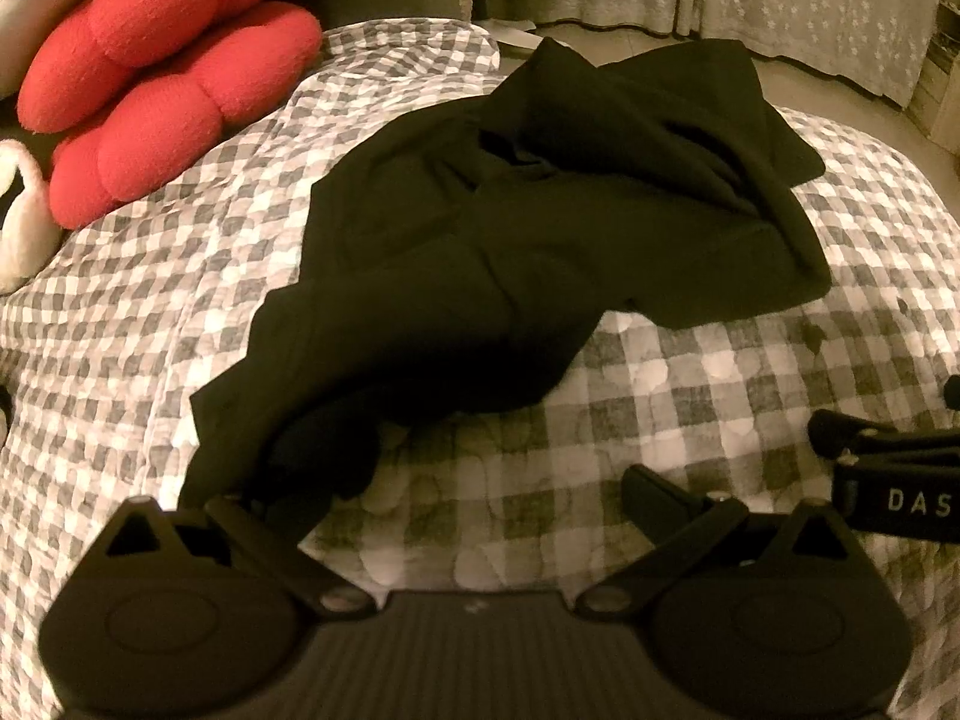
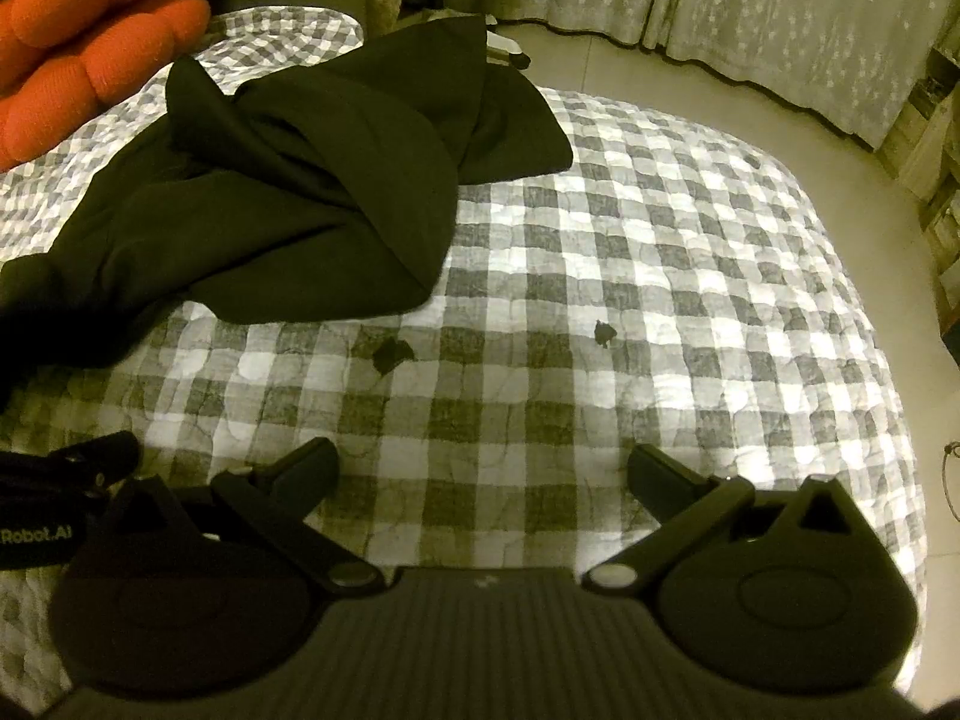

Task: Fold clothes
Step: 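Move both grippers toward the crumpled black garment on the bed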

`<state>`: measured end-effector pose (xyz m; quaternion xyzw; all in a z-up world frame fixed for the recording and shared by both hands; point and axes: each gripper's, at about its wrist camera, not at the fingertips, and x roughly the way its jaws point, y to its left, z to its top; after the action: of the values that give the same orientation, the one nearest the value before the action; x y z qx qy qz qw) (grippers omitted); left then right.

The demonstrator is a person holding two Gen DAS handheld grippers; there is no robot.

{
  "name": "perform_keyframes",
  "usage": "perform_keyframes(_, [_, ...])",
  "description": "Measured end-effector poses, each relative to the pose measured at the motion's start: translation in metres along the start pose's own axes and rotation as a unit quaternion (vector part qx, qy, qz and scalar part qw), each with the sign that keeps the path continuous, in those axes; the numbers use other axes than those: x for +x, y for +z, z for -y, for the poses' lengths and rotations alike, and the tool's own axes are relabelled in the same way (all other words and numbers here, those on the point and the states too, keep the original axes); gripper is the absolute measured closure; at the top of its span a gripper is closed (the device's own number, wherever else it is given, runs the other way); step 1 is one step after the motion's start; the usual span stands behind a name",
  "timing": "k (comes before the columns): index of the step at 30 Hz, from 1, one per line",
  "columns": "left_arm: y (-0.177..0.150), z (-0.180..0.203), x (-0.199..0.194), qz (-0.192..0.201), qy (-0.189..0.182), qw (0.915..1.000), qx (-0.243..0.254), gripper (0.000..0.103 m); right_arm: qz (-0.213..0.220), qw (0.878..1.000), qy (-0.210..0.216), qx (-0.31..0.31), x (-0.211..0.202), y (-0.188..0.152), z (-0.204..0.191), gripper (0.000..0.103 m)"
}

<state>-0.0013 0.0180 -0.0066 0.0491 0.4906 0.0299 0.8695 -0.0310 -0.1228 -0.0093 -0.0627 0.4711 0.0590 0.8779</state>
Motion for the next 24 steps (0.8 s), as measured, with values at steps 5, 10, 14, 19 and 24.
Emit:
perform_keyframes(5, [-0.001, 0.0006, -0.0001, 0.004, 0.001, 1.0, 0.004, 0.0, 0.004, 1.0, -0.001, -0.001, -0.0014, -0.0016, -0.0004, 0.0])
perform_keyframes(10, [-0.0024, 0.0008, -0.0003, 0.01, 0.001, 0.9999, 0.008, 0.0, 0.007, 1.0, -0.001, -0.003, -0.0027, -0.0028, -0.0006, 0.0])
perform_keyframes(14, [-0.0034, 0.001, -0.0005, 0.014, 0.002, 0.9998, 0.011, 0.0, 0.009, 1.0, 0.002, -0.003, -0.003, -0.0033, -0.0003, 0.0])
perform_keyframes(19, [-0.0045, 0.0021, -0.0011, 0.021, 0.003, 0.9996, 0.018, 0.0, 0.014, 1.0, 0.01, -0.001, -0.0023, -0.0047, 0.0022, 0.0])
perform_keyframes(24, [-0.0057, 0.0024, -0.0012, 0.03, 0.002, 0.9993, 0.022, 0.0, 0.019, 1.0, 0.019, 0.0, -0.001, -0.0053, 0.0047, 0.0])
